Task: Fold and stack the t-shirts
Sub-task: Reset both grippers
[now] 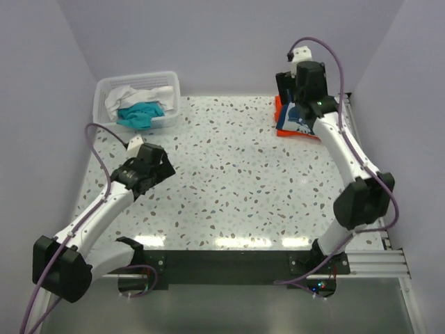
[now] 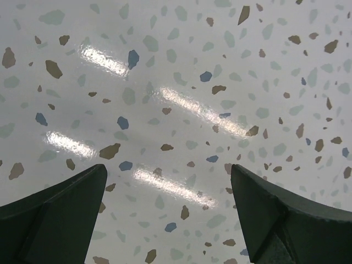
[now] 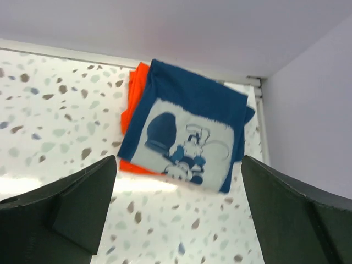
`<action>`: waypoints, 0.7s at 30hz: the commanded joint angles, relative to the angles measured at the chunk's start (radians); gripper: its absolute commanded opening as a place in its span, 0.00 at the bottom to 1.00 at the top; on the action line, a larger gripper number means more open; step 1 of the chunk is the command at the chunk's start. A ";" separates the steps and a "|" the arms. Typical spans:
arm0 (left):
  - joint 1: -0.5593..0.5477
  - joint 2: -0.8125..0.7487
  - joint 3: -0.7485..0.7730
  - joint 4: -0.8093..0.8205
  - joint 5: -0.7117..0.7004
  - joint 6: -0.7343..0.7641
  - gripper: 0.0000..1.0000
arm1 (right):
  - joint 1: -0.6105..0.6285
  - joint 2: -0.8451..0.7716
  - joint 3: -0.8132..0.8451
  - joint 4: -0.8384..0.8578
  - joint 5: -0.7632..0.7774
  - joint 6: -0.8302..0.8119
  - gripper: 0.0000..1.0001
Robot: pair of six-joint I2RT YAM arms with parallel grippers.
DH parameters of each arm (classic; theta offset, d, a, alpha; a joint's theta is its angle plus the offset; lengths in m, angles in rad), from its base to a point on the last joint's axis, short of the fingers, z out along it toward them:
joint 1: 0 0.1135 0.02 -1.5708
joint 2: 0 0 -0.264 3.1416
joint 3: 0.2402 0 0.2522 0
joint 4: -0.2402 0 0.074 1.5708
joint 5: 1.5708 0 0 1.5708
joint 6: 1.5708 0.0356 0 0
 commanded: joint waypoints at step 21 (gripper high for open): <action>0.006 -0.236 -0.055 -0.051 0.066 -0.053 1.00 | 0.003 -1.015 -1.034 -0.092 -0.154 0.749 0.99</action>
